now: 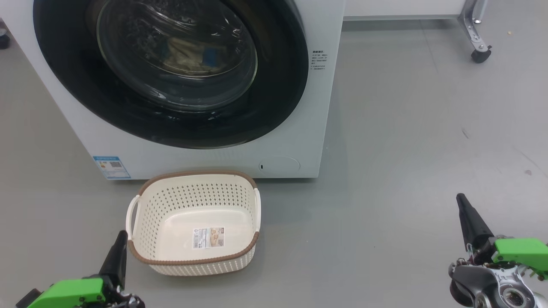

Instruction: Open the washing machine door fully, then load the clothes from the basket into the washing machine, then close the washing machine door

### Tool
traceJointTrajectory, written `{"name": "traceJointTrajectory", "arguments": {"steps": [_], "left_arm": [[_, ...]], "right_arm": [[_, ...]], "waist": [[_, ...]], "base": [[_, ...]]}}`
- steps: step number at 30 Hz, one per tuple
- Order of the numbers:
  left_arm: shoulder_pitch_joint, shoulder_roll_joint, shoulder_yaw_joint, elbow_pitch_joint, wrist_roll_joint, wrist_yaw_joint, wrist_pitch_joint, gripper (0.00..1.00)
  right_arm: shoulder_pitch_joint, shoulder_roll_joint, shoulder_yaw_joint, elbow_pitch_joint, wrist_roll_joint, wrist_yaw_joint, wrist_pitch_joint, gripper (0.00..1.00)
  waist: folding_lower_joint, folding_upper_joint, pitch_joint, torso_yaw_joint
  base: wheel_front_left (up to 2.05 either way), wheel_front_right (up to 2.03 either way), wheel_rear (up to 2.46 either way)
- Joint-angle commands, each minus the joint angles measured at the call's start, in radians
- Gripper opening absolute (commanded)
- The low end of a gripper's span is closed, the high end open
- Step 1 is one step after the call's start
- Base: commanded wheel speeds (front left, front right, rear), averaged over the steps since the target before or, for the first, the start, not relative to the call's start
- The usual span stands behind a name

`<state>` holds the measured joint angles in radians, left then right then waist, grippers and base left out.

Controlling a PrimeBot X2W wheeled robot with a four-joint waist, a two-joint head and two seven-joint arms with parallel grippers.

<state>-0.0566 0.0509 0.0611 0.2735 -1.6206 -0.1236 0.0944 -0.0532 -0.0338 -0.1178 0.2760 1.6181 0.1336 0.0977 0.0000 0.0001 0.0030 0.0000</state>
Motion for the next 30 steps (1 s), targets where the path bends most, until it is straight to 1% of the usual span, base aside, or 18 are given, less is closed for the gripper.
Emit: {"name": "traceJointTrajectory", "arguments": {"steps": [1,30], "left_arm": [[-0.050,0.010,0.038,-0.029,0.000,-0.007,0.007,0.00],[-0.051,0.007,0.043,-0.029,0.004,-0.007,0.011,0.00]], "right_arm": [[-0.053,-0.026,0.017,-0.032,0.002,-0.003,0.005,0.00],[-0.054,-0.023,0.013,-0.032,-0.002,-0.003,0.009,0.00]], "waist": [[0.0000,-0.0001,0.000,0.000],[0.0000,-0.0001,0.000,0.000]], "base": [[0.00,0.00,0.00],[0.00,0.00,0.00]]}}
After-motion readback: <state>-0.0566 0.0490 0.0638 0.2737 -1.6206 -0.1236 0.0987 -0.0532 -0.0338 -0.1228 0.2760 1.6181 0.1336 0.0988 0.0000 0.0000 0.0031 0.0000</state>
